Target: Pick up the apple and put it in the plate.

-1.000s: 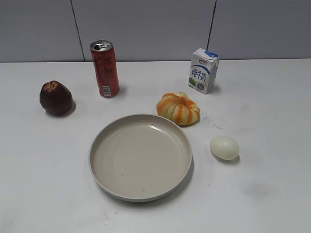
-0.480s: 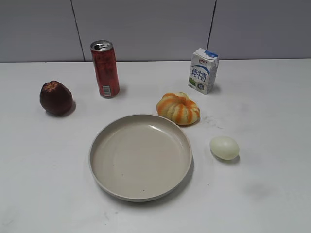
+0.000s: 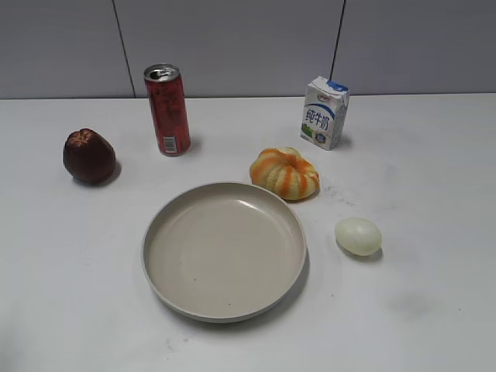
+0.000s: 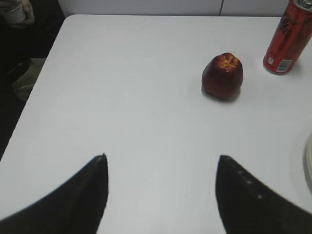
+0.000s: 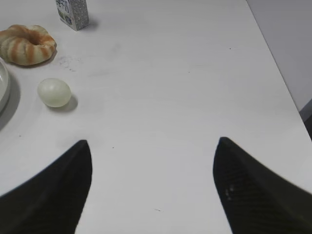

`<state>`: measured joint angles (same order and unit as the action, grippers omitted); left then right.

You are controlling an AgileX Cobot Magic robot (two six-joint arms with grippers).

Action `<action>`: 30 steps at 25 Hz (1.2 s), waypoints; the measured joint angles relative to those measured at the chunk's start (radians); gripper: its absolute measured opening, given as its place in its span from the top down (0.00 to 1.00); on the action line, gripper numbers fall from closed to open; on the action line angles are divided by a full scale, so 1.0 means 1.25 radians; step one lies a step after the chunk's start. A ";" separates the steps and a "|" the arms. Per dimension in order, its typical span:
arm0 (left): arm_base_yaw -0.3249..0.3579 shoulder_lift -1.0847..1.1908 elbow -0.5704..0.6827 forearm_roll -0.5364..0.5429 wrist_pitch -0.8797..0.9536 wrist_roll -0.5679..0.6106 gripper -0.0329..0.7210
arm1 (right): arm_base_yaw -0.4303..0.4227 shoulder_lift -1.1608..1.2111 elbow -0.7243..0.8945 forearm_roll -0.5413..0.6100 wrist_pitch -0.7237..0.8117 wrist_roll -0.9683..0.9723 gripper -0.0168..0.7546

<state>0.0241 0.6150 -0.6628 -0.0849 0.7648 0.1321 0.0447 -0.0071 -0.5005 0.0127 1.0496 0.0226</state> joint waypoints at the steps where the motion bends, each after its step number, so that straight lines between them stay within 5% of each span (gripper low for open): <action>1: -0.007 0.042 -0.017 0.000 -0.015 0.002 0.26 | 0.000 0.000 0.000 0.000 0.000 0.000 0.22; 8: -0.076 0.336 -0.169 0.000 -0.040 0.045 0.15 | 0.000 0.000 0.000 0.000 0.000 0.000 0.22; 18: -0.163 0.732 -0.442 -0.015 0.011 0.048 0.15 | 0.000 0.000 0.000 0.001 0.000 0.000 0.22; 30: -0.177 1.072 -0.722 -0.016 0.128 0.049 0.15 | 0.000 0.000 0.000 0.001 0.000 0.000 0.22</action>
<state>-0.1977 1.9556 -1.5649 -0.1055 0.9249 0.1934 0.0447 -0.0071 -0.5005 0.0136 1.0496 0.0226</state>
